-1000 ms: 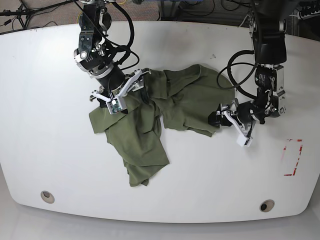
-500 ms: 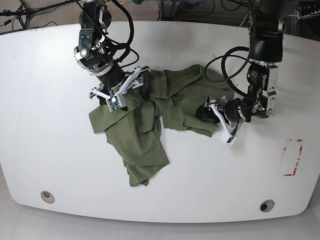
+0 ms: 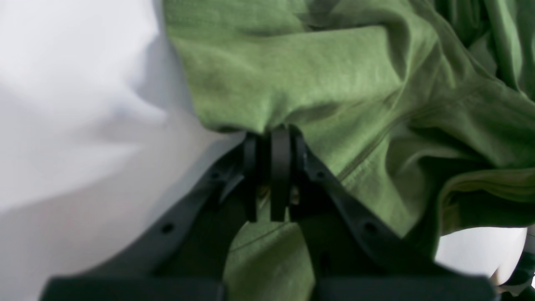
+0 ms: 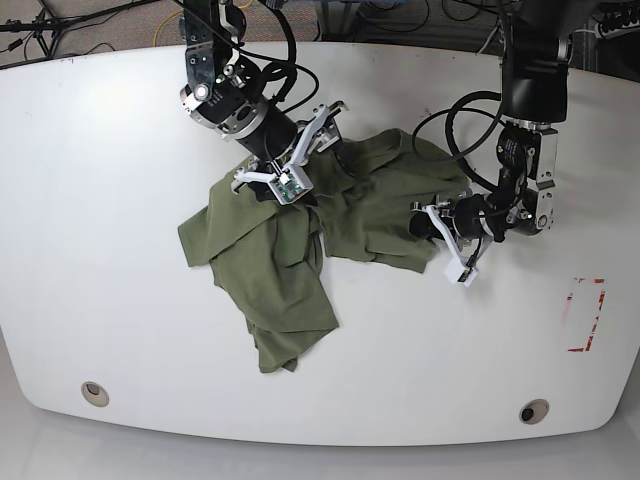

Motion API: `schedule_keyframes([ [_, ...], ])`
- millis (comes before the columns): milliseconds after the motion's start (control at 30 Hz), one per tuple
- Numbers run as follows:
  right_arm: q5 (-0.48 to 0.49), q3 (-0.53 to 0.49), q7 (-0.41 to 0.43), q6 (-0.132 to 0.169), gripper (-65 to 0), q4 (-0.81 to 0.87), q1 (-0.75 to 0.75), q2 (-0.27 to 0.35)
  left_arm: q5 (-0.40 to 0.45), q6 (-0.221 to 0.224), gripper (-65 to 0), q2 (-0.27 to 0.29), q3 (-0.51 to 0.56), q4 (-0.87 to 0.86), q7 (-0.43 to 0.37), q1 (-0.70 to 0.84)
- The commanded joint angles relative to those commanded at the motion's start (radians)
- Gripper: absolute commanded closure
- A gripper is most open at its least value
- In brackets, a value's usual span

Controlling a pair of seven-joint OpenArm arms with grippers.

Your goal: Fold the T-shirt properly

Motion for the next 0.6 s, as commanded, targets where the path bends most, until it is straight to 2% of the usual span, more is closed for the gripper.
schedule_keyframes([
  [600,-0.005,0.003,0.002,-0.003,-39.2,-0.074,0.051,0.057,0.000,0.000,-1.5,-0.003,0.000,0.000,0.000,0.000],
])
